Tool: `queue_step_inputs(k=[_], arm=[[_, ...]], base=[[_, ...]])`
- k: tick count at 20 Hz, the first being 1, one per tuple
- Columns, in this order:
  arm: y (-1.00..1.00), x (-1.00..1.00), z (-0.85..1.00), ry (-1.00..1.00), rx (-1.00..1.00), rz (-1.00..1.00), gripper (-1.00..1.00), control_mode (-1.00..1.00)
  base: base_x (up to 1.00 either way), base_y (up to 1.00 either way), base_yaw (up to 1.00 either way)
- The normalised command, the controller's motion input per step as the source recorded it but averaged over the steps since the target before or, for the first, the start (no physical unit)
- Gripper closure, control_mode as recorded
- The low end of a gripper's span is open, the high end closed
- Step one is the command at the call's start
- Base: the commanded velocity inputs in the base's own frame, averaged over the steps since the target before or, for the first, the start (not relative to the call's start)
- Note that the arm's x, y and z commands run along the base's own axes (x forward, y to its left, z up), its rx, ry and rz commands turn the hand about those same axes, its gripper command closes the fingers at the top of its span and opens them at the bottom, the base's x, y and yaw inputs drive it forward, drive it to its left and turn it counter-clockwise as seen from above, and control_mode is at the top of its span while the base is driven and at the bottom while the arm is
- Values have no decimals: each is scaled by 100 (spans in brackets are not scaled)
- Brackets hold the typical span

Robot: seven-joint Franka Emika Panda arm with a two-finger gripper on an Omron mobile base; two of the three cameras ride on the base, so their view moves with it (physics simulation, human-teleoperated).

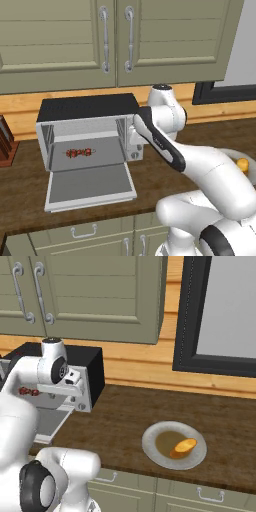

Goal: Pick up the kebab skewer and baguette bread, and place them inside the toaster oven. Close the toaster oven door and start by setting the timer.

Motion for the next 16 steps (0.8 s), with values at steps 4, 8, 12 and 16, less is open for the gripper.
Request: queue_step_inputs(k=[4,8,12,16], arm=[[-100,-4,0,0,12,-52,-100,-100],[-100,-11,0,0,5,-36,-100,-100],[-100,-3,0,3,0,-30,-100,-100],[-100,0,0,3,-2,-15,-100,-100]], base=[[0,0,0],[0,0,0],[0,0,0],[0,0,0]])
